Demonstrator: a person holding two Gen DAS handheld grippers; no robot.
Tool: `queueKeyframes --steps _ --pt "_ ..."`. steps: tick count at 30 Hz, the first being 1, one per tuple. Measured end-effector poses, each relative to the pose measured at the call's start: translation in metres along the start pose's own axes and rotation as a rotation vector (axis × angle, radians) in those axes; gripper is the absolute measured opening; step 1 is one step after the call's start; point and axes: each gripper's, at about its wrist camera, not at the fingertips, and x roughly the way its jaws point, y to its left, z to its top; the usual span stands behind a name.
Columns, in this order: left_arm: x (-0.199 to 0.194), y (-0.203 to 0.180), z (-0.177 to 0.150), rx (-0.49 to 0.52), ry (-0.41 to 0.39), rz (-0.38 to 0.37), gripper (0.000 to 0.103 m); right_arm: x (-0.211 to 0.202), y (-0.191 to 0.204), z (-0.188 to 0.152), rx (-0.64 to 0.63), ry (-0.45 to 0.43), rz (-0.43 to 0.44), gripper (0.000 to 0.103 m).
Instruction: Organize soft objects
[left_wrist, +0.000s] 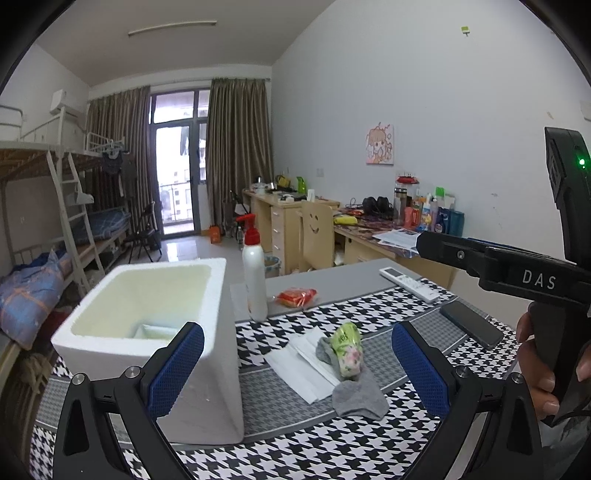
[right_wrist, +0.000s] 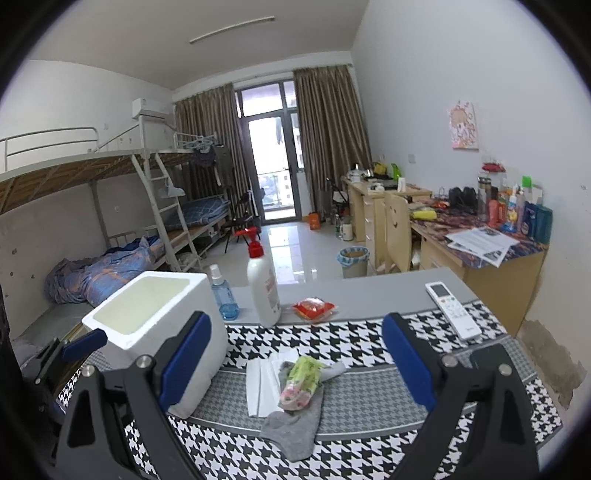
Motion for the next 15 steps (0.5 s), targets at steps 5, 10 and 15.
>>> queueKeyframes --steps 5,10,15 --pt "0.006 -0.007 -0.007 0.009 0.019 -0.011 0.102 0.005 -0.005 -0.005 0.008 0.022 -0.014 0.096" --pt "0.01 -0.011 -0.012 0.005 0.034 -0.025 0.102 0.005 -0.006 -0.009 -0.015 0.028 -0.028 0.096" --pt "0.016 -0.017 -0.017 0.014 0.053 -0.037 0.102 0.008 -0.012 -0.012 -0.013 0.039 -0.029 0.096"
